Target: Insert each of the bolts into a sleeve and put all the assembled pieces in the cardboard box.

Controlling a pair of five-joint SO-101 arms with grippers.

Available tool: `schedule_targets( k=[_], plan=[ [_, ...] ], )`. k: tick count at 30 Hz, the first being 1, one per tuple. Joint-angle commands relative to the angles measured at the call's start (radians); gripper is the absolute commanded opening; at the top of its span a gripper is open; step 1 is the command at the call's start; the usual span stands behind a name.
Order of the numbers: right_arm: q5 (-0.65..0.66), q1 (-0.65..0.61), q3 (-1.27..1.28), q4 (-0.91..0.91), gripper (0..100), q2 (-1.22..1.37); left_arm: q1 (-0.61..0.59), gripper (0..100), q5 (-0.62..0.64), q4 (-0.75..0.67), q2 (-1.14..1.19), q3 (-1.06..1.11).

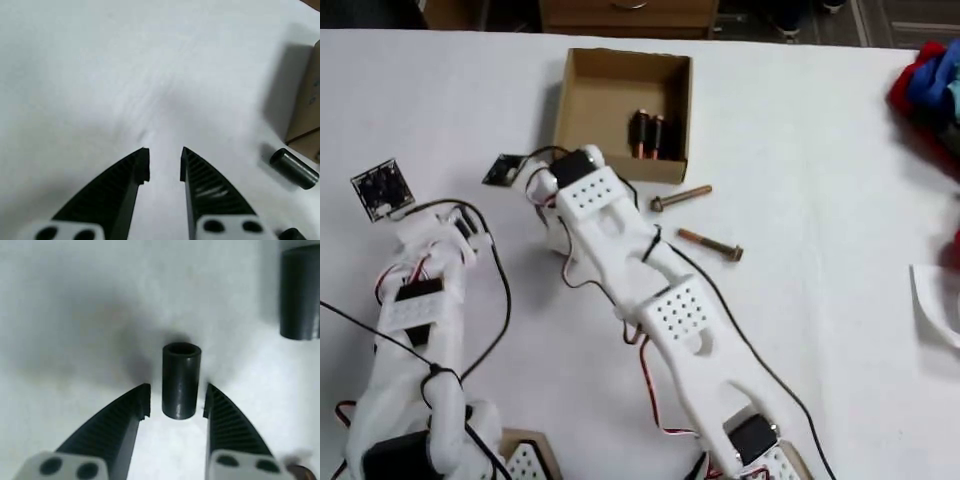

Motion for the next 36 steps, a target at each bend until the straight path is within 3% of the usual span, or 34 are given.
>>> schedule_targets(
  k=[1,10,31,36],
  plan=[
    [-0.008,0.016,-0.008,-0.031,17.2,-0.03,0.011,12,0.006,-0.02,0.002,-0.042],
    [-0.006,0.048,-0.008,-0.145,17.2,0.019,0.011,12,0.006,-0.02,0.002,-0.042],
    [0.014,0.045,-0.008,-0.041,17.3,0.041,0.011,12,0.006,-0.02,0.002,-0.041],
    [0.071,0.025,-0.008,-0.054,17.3,0.041,0.009,12,0.006,-0.018,0.002,-0.041]
  ],
)
